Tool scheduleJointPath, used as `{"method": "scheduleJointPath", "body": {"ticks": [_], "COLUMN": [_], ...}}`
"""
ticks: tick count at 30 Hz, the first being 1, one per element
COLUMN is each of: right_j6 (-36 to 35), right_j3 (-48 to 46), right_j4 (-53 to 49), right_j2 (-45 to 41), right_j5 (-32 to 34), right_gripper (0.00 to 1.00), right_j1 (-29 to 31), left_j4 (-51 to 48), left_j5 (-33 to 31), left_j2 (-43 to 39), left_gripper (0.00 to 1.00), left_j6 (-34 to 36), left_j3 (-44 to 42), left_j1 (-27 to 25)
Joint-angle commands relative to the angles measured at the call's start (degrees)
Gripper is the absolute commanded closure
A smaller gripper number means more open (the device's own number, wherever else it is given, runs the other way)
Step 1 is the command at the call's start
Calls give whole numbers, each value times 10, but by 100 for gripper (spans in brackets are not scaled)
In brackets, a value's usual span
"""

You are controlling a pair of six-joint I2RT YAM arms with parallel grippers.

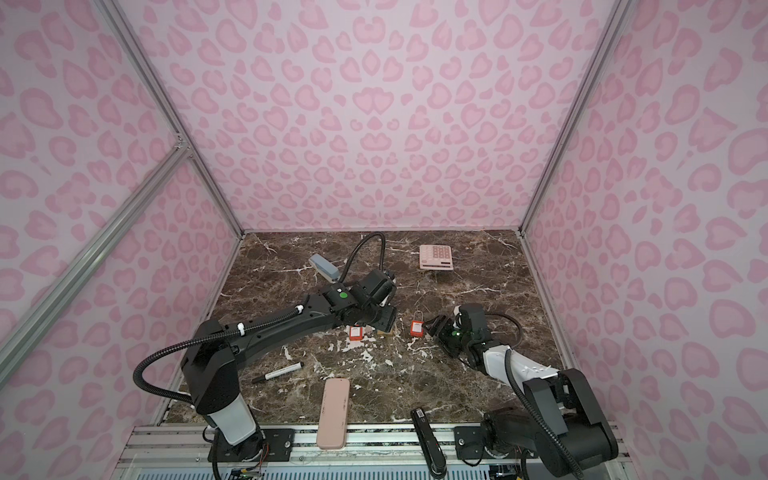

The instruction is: Lock with the key

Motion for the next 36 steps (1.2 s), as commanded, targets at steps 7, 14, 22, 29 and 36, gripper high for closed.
{"method": "scheduleJointPath", "body": {"ticks": [7, 14, 22, 29, 36], "right_j6": [4, 1, -18, -24, -91], "right_j3": [-16, 1, 46, 60, 65], "right_j4": [19, 47, 37, 35, -73], "right_j2": [11, 56, 92, 93, -23], "right_j5": [-29, -57, -51, -64, -47], "right_gripper": [28, 29, 29, 29, 28], "right_j1": [0, 1, -2, -12, -65], "left_j4": [3, 3, -1, 0, 41], "left_j5": [-2, -5, -8, -16, 10], "left_j2": [8, 3, -3, -12, -56], "left_gripper": [33, 33, 33, 31, 10], "left_j6": [7, 4, 3, -5, -16], "left_j3": [5, -3, -9, -13, -52], "left_j1": [-4, -5, -5, -4, 28]}}
